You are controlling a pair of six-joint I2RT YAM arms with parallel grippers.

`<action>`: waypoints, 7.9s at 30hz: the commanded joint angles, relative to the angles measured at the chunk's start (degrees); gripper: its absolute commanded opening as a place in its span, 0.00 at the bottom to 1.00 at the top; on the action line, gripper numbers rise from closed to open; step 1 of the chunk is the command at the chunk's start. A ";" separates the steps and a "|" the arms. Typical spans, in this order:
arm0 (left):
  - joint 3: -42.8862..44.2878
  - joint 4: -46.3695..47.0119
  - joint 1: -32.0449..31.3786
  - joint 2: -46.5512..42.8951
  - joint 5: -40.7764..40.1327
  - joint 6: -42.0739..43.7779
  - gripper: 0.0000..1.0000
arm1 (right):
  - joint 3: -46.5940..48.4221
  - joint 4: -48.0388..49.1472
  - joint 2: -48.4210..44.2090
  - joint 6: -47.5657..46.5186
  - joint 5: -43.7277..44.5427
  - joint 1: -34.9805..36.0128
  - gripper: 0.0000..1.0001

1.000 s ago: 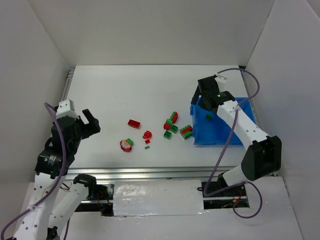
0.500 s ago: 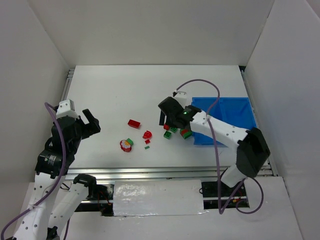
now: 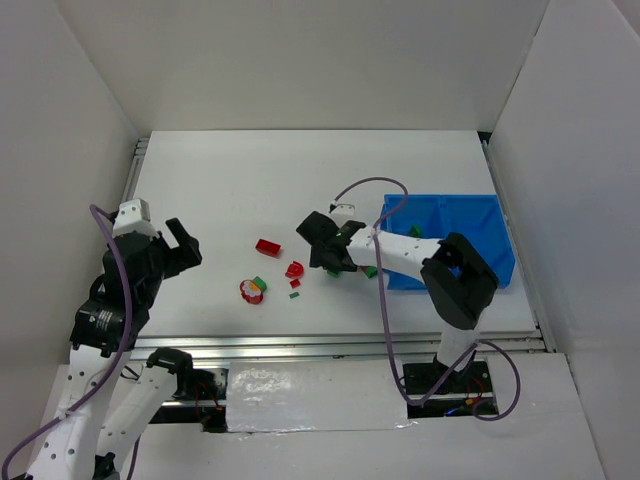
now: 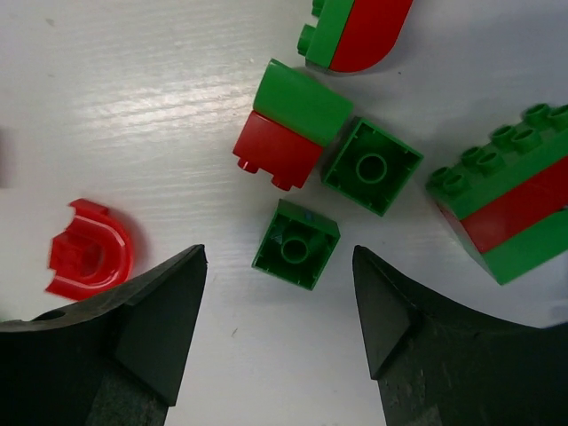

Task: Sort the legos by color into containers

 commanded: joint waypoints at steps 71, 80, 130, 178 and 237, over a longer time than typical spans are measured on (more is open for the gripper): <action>0.20 2.86 0.28 0.39 2.07 1.79 0.99 | 4.20 -1.11 -2.98 -52.45 -28.99 -15.84 0.81; 0.20 3.03 0.28 0.39 2.68 2.06 1.00 | 5.96 -1.29 4.32 -55.54 -30.13 -15.84 0.80; 0.20 3.30 0.28 1.27 3.74 2.41 1.00 | 2.01 -1.12 -21.42 -19.68 -4.46 -35.36 0.99; 0.02 3.65 0.19 1.53 4.97 2.67 1.00 | 6.76 6.71 6.71 -31.81 -17.47 -9.78 0.00; 0.02 3.47 0.19 2.59 5.23 2.93 1.00 | 5.79 0.80 -16.34 -14.15 -4.37 -22.35 0.74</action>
